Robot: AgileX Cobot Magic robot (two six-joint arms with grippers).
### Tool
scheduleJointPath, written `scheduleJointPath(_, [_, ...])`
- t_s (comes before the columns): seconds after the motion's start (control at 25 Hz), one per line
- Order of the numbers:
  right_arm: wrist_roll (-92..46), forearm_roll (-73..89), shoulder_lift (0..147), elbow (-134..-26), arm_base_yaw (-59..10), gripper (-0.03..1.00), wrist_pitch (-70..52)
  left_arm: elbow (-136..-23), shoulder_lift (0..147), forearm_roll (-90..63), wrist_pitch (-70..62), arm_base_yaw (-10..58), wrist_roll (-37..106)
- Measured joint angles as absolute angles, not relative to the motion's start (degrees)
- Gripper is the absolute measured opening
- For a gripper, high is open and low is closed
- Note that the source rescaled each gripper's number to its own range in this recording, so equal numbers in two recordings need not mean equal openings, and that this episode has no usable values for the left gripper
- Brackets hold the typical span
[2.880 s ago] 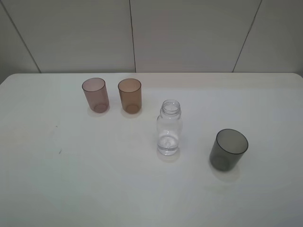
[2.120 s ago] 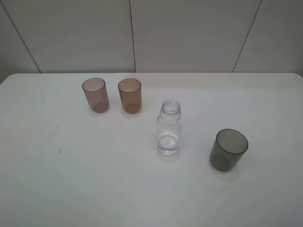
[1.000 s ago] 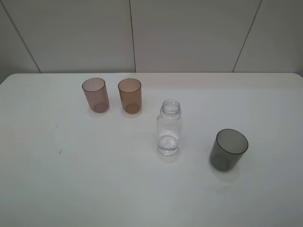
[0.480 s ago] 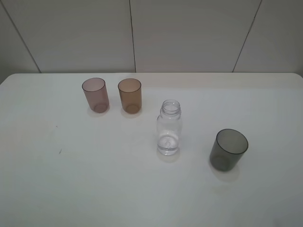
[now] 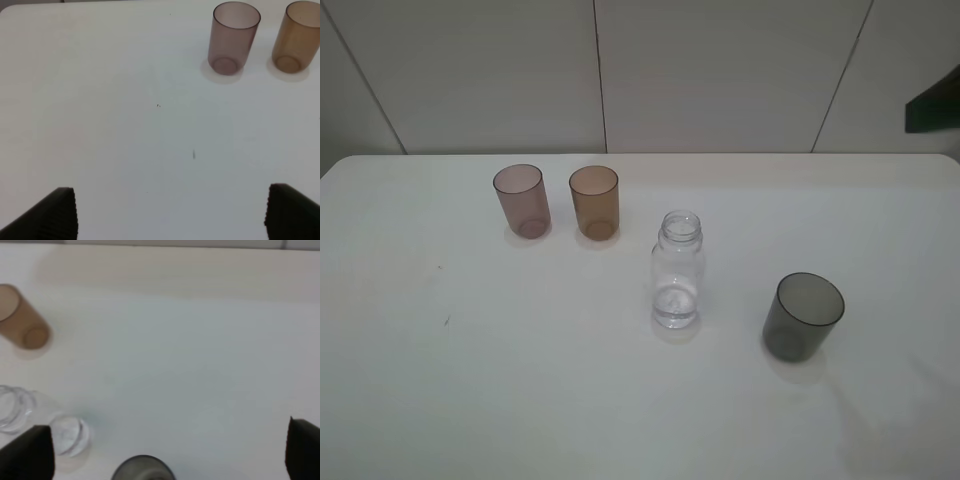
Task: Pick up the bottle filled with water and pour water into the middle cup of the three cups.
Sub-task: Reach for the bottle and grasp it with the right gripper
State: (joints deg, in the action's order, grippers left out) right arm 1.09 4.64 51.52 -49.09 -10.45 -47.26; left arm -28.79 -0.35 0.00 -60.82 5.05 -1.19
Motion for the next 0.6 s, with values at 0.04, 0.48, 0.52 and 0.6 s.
scheduleJointPath(0.04, [1.1, 4.3, 52.7, -49.1, -13.0, 1.00, -46.3, -28.8, -0.3, 0.0, -60.8, 5.0, -1.2])
scheduleJointPath(0.48, [3.5, 3.3, 59.4, -46.6, -36.4, 1.00, -37.8, -28.8, -0.3, 0.0, -60.8, 5.0, -1.2])
scheduleJointPath(0.52, [5.1, 3.4, 59.3, -45.3, -37.4, 1.00, -36.0, -28.8, -0.3, 0.0, -60.8, 5.0, -1.2])
scheduleJointPath(0.6, [7.2, 4.5, 59.3, -41.3, -38.6, 1.00, -31.6, -28.8, -0.3, 0.0, -60.8, 5.0, -1.2])
